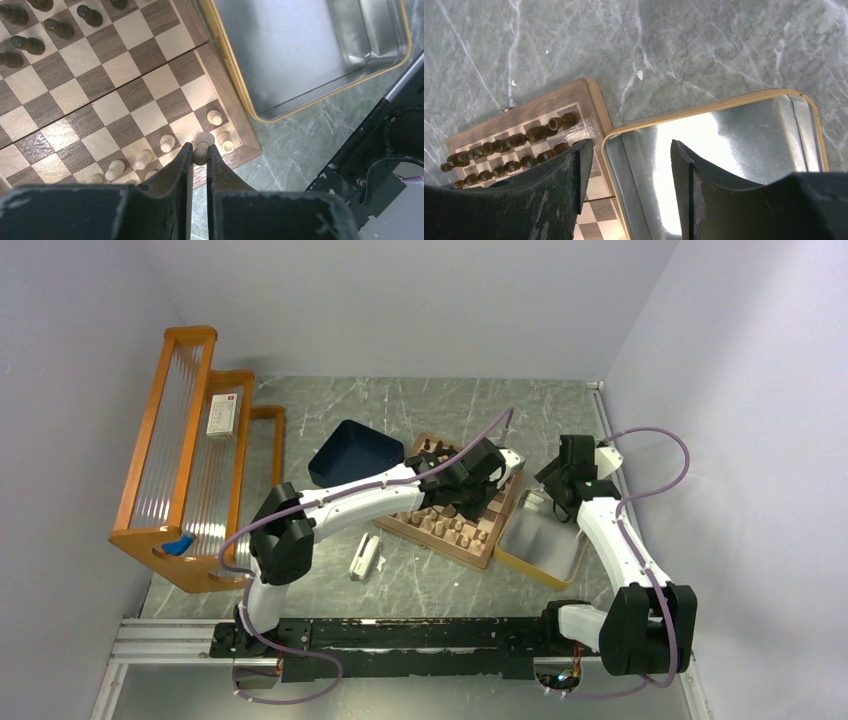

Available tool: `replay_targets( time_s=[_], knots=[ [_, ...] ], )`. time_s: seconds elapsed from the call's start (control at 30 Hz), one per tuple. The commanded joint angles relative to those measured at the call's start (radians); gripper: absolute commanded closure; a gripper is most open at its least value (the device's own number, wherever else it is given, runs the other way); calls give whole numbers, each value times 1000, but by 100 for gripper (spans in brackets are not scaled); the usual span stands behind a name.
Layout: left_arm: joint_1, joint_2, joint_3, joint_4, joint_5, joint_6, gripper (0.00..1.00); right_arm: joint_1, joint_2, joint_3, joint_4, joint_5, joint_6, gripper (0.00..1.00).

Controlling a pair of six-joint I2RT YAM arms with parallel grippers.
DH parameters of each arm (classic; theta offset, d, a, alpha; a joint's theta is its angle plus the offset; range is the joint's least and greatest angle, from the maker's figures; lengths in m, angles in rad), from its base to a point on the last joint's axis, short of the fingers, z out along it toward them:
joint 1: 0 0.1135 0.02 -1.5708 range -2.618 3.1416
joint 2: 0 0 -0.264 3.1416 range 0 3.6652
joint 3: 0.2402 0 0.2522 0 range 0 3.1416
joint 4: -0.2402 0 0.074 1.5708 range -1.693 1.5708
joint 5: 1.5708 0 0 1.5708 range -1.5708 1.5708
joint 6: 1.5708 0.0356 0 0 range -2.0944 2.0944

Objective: Set up the chess pieces on the board
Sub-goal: Place the chess piece on the chessboard.

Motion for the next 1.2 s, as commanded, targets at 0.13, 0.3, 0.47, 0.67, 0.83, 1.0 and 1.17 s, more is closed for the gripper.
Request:
replay_targets(
  time_s=[0.13, 0.3, 0.47, 0.67, 0.83, 1.0, 1.17],
  knots=[
    [-5, 55, 32, 5, -46, -16, 95, -26, -50, -36, -2, 64, 15, 38],
    [-5, 87, 37, 11, -73, -9, 95, -45, -65, -32, -4, 71, 9, 38],
    [-5, 113, 34, 28, -63, -22, 95, -57, -85, -25, -16, 97, 9, 38],
    [-5, 129, 26, 44, -67, -19, 95, -59, -119, -42, -2, 88, 9, 38],
    [-5, 139, 10, 50, -71, -25, 95, -59, -119, -42, -3, 80, 2, 38],
    [-5, 152, -2, 46, -77, -30, 95, -59, -124, -47, 0, 78, 0, 38],
    [-5, 161, 0, 35, -91, -27, 95, -60, -128, -56, 10, 70, 0, 38]
  ],
)
